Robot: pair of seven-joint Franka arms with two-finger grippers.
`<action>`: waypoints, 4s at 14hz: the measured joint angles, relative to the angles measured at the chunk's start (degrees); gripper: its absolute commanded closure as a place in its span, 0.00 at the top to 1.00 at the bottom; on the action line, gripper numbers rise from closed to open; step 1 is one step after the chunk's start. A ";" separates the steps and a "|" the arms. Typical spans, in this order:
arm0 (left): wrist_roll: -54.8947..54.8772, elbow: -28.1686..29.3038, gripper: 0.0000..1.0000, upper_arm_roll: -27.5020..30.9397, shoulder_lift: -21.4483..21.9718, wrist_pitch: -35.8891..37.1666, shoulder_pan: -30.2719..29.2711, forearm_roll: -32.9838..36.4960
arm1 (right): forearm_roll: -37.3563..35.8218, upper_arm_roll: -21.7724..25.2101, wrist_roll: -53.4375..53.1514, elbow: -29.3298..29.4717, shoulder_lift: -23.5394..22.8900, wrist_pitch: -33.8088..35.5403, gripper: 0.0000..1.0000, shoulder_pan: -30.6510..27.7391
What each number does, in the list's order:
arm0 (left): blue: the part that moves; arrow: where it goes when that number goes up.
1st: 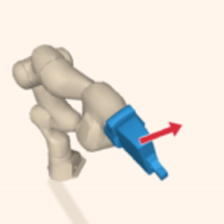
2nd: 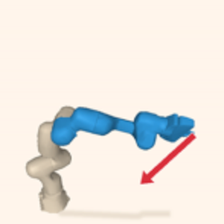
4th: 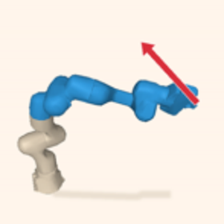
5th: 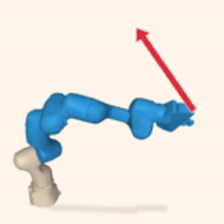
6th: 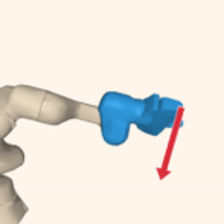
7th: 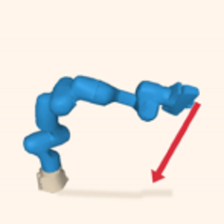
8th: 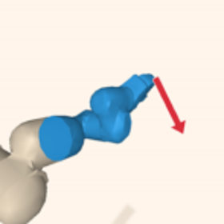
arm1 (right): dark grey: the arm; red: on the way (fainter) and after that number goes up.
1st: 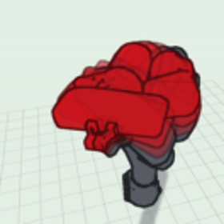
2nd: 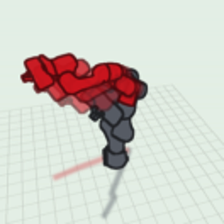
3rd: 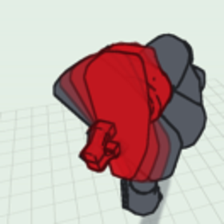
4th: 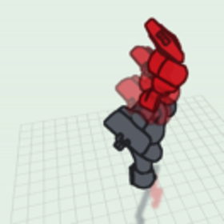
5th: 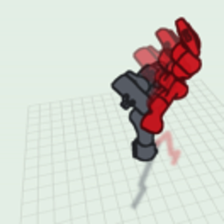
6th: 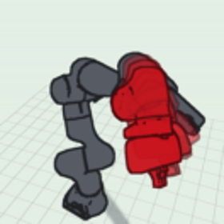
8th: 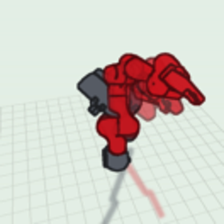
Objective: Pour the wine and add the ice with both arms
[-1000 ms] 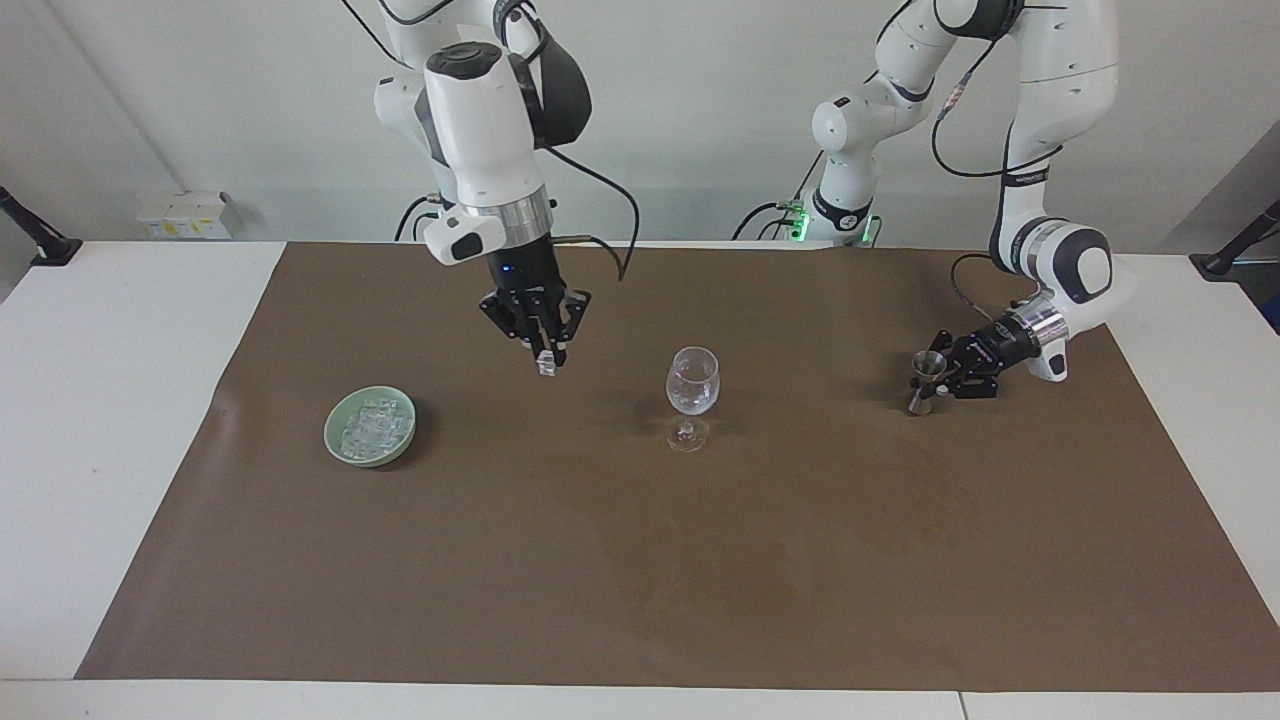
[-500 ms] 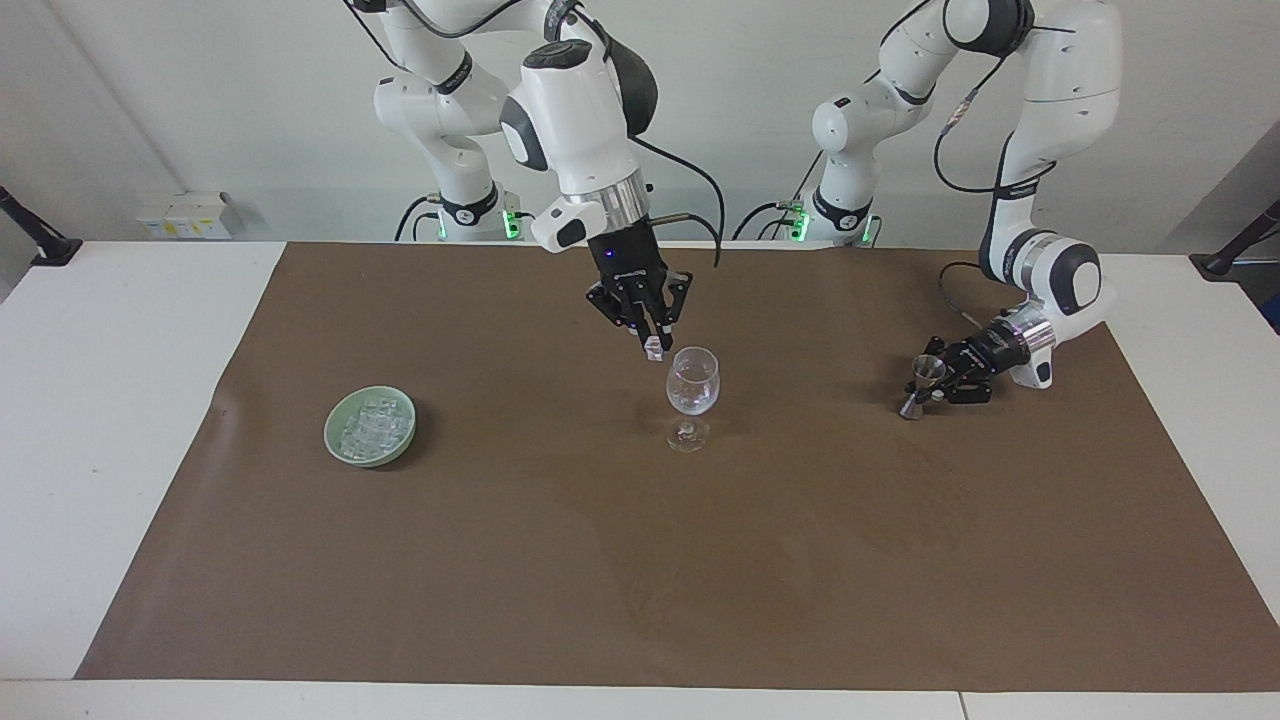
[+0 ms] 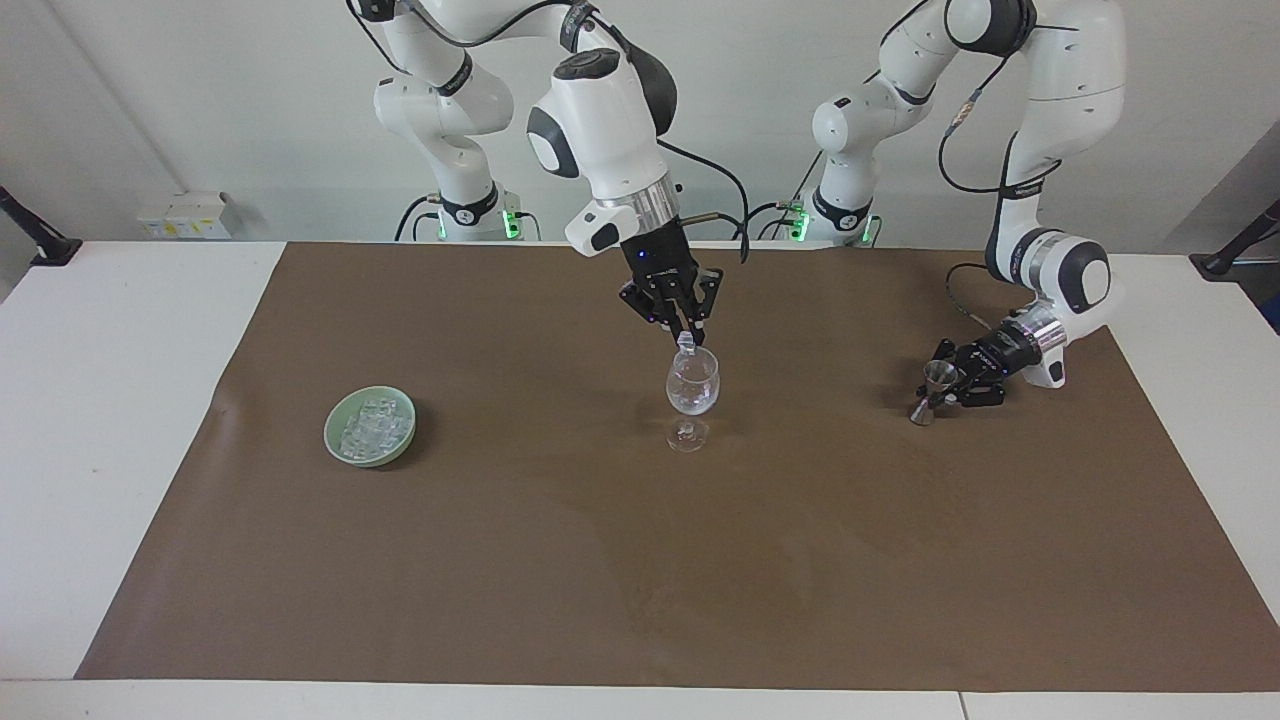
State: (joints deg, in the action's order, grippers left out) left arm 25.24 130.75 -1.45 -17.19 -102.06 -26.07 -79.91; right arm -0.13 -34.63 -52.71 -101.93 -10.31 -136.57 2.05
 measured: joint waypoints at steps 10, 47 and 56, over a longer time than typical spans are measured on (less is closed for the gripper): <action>-4.08 -9.73 1.00 0.49 0.03 -0.41 -1.09 25.31 | -1.55 -0.05 -0.02 -0.21 -3.18 -1.23 0.22 0.67; -39.04 -31.81 1.00 -0.78 20.58 3.65 19.44 75.50 | -2.74 33.77 37.06 6.56 11.40 36.11 1.00 0.34; -34.34 -31.87 1.00 -0.96 23.39 11.02 20.54 75.93 | 0.03 37.75 41.73 6.88 11.90 39.52 1.00 0.04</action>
State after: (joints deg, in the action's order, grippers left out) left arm -9.11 98.88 -2.41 6.20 -91.03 -5.53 -3.98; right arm -0.09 3.12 -10.98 -95.06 1.59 -97.05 2.09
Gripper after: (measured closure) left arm 0.000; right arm 0.000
